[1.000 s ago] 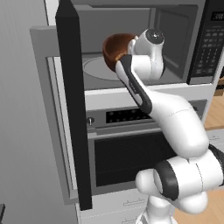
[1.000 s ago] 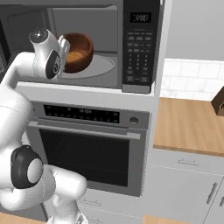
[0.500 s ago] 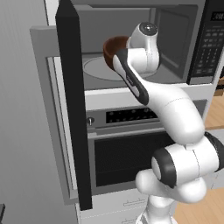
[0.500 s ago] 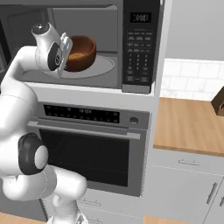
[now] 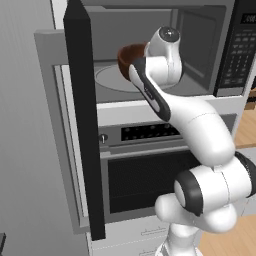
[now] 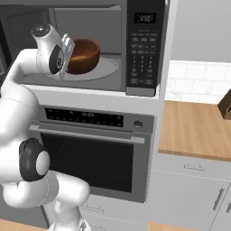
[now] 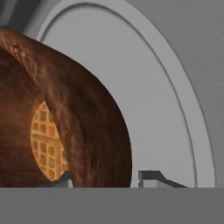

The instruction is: Open the microwave, place the bowl with waffle inside the microwave, then close the microwave door and turn it on.

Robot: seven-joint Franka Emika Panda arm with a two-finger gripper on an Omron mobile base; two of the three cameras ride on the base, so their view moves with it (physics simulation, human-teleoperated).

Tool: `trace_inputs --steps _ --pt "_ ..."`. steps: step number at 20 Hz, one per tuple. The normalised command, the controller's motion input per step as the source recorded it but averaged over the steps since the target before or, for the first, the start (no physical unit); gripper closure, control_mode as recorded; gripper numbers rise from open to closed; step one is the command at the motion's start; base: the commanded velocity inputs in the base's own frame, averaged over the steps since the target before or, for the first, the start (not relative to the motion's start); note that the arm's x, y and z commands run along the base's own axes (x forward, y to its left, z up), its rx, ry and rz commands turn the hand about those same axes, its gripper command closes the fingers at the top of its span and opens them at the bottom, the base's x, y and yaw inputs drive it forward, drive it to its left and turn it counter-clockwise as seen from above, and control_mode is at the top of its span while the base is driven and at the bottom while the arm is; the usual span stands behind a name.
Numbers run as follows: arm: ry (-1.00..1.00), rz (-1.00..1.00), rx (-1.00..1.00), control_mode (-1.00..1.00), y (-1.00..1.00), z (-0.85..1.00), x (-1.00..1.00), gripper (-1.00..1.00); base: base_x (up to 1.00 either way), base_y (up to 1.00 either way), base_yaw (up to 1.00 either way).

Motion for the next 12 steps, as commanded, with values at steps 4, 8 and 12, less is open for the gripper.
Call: trace_inputs --steps 4,8,12 --pt "-0.04 0.0 0.0 -1.0 0.03 0.0 0.0 -1.0 0.0 0.0 0.0" --pt "-0.22 0.0 0.0 -1.0 0.04 0.01 -0.02 -1.0 0.0 0.0 0.0" --pt "-0.33 0.0 -0.01 -1.0 0.01 0.07 -0.07 -1.0 0.0 0.0 0.0"
